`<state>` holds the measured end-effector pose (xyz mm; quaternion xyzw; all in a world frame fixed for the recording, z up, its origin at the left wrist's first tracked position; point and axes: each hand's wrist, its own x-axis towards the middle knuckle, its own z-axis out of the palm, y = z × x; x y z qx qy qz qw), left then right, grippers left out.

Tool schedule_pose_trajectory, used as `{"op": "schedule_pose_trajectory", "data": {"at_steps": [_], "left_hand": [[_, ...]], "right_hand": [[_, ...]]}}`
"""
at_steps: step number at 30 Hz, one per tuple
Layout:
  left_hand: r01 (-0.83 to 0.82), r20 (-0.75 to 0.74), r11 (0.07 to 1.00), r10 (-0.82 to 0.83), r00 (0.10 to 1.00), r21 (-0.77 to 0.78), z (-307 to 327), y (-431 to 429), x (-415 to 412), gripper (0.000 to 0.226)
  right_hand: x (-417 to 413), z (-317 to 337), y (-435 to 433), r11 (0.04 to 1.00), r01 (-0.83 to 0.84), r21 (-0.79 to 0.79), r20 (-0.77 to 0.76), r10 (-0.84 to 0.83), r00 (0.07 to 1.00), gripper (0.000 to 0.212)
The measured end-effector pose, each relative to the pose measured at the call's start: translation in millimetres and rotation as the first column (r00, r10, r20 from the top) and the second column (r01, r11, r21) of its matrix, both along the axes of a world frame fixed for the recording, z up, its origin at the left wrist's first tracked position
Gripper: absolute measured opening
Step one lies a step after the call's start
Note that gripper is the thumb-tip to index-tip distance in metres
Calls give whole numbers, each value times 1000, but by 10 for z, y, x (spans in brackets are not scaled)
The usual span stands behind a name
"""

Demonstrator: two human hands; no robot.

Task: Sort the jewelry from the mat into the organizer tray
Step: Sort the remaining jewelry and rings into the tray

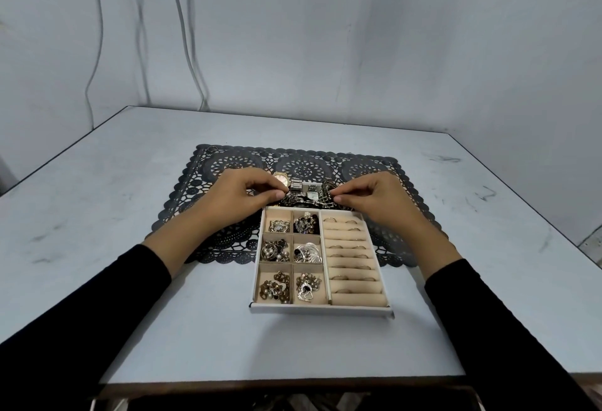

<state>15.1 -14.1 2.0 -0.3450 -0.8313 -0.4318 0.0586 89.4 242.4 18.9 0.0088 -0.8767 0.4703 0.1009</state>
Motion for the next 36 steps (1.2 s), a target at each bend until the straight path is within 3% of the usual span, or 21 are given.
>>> {"op": "schedule_pose_trajectory", "data": {"at_steps": [9,16,31,36], "left_hand": [[28,-108,996,-38,993,-89,5,-7,3,20],[-32,-125,999,31,992,-11,-7,-24,-31,24],[19,-143,999,-23,989,-29,-15,-13,9,15],[3,-153,999,-10,988,-43,-31,-12,2,19]], "right_hand": [[25,9,1,1000,-21,-20,9,21,1000,17],[79,54,44,989,-35,-143,-28,32,999,19],[8,-27,27,995,-100,-14,-11,100,995,21],[7,-39,31,994,-93,-50,-39,91,995,21]]}}
